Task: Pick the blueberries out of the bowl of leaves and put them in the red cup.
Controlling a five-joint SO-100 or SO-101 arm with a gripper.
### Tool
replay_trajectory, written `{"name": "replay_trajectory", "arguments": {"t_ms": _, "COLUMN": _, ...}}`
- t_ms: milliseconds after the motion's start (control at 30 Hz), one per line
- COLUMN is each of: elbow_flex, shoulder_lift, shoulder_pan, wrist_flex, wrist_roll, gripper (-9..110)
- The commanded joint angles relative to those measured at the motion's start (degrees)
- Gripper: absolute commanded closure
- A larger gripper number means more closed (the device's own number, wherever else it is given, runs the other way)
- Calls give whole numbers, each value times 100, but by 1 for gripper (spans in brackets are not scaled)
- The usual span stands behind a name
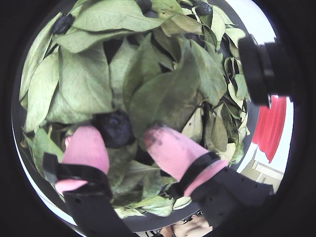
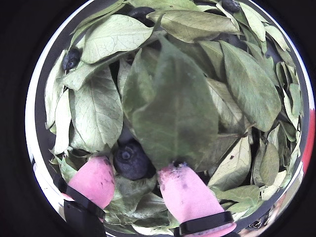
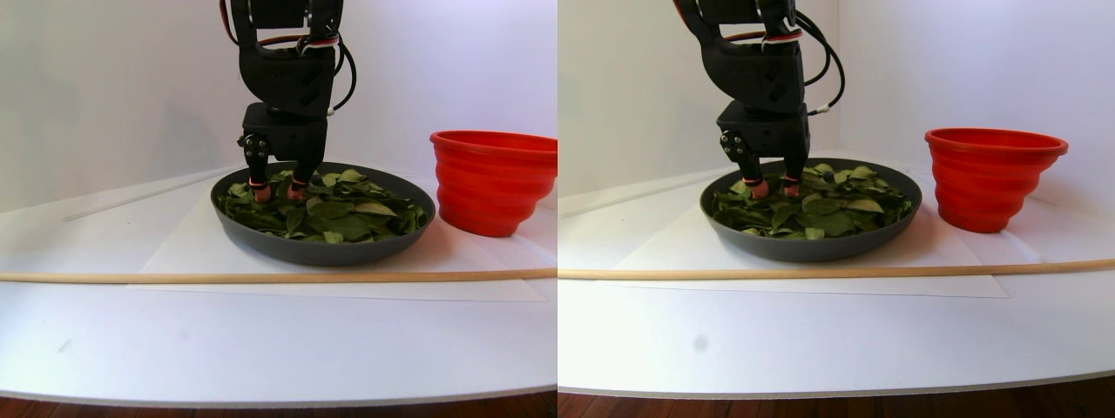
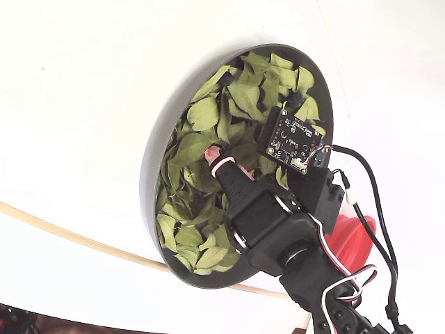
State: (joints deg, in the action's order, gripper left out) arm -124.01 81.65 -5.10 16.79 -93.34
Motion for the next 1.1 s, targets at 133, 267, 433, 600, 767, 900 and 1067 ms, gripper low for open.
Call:
{"name": "replay_trajectory", "arguments": {"t_ms": 133, "elbow_flex": 246, "shoulder_lift": -44, "shoulder_pan": 26, "wrist_flex": 158, "wrist_roll": 70, "gripper": 83}}
{"name": "replay_trajectory", "arguments": {"t_ms": 267, "elbow_flex": 290, "shoulder_lift": -149, "shoulder_pan": 26, "wrist_flex": 220, "wrist_roll": 70, "gripper": 83}}
{"name": "replay_trajectory", "arguments": {"t_ms": 433, "elbow_flex": 290, "shoulder_lift": -308, "shoulder_pan": 18, "wrist_flex": 308, "wrist_roll": 53, "gripper": 83}}
{"name": "replay_trajectory", "arguments": {"t_ms": 600, "elbow_flex": 255, "shoulder_lift": -378, "shoulder_pan": 18, "wrist_flex": 352, "wrist_roll": 44, "gripper": 83}}
{"name": "replay_trajectory", "arguments": {"t_ms": 767, "elbow_flex": 255, "shoulder_lift": -457, "shoulder_pan": 18, "wrist_flex": 369, "wrist_roll": 0, "gripper": 86}}
{"name": "replay_trajectory", "arguments": {"t_ms": 900, "elbow_flex": 246, "shoulder_lift": -492, "shoulder_pan": 0, "wrist_flex": 378, "wrist_roll": -35, "gripper": 88}}
{"name": "replay_trajectory", "arguments": {"t_ms": 1067, "elbow_flex": 281, "shoulder_lift": -563, "shoulder_pan": -18, "wrist_flex": 378, "wrist_roll": -88, "gripper": 89}}
